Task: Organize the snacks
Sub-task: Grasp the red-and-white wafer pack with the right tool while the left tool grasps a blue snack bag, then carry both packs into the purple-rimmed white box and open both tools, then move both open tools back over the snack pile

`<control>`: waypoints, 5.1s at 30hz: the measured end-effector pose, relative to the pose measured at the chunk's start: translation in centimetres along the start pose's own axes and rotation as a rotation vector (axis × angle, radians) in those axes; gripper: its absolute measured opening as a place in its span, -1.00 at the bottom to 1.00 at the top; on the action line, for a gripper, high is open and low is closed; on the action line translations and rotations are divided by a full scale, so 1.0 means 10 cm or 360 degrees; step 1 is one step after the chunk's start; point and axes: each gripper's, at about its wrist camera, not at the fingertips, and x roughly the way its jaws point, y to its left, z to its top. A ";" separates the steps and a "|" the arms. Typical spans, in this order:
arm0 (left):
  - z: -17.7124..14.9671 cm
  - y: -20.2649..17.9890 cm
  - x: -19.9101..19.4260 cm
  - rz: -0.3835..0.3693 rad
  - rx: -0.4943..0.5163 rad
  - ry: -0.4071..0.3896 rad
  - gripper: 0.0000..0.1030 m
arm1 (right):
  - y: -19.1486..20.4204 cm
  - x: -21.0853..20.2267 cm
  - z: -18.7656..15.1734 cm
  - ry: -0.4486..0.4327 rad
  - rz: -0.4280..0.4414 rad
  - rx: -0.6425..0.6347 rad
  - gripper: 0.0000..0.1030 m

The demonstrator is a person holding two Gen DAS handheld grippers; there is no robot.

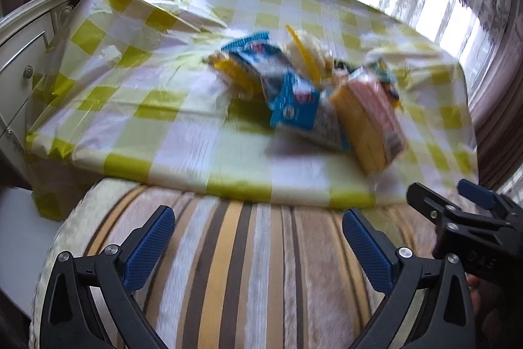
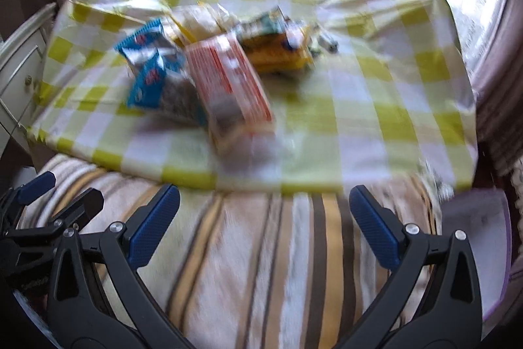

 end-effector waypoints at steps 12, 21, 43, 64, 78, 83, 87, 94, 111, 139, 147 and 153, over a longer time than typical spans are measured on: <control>0.48 0.14 0.48 -0.0367 -0.0289 0.0062 0.74 | 0.18 0.55 0.53 -0.0018 0.0040 -0.0106 0.99; 0.70 0.09 0.88 -0.0527 -0.0389 0.0144 0.58 | 0.16 0.76 0.65 0.0016 0.0100 -0.0088 0.69; 0.70 -0.05 0.99 -0.0699 -0.0358 0.0107 -0.65 | -0.14 0.52 0.47 -0.0104 0.0315 0.0157 0.03; 0.44 -0.14 0.42 -0.0757 -0.0280 -0.0055 -0.71 | -0.75 0.04 0.10 -0.0145 0.0193 0.0412 0.02; 0.30 -0.95 0.20 -0.1025 -0.0078 0.0014 -0.72 | -1.46 -0.41 -0.24 -0.0241 0.0068 0.0618 0.02; 0.22 -1.40 0.14 -0.1159 0.0039 0.0102 -0.72 | -1.81 -0.53 -0.46 -0.0220 -0.0049 0.0703 0.02; 0.14 -1.83 0.15 -0.1253 0.0154 0.0198 -0.72 | -2.10 -0.52 -0.66 -0.0143 -0.0153 0.0799 0.02; -0.10 -2.47 0.21 -0.1299 0.0363 0.0329 -0.72 | -2.52 -0.43 -1.01 -0.0005 -0.0255 0.0948 0.03; -0.13 -2.50 0.26 -0.1179 0.0373 0.0317 0.15 | -2.52 -0.41 -1.03 0.0007 -0.0288 0.0924 0.36; 0.44 -0.65 0.42 -0.0584 -0.0202 -0.0025 0.15 | -1.22 -0.13 -0.17 -0.0013 -0.0115 0.0592 0.44; 0.63 -0.20 0.52 -0.0448 -0.0340 -0.0085 0.15 | -0.80 0.16 0.14 0.0011 -0.0034 0.0498 0.45; 0.81 0.14 0.63 -0.0372 -0.0440 -0.0118 0.15 | -0.51 0.42 0.35 0.0030 -0.0007 0.0427 0.45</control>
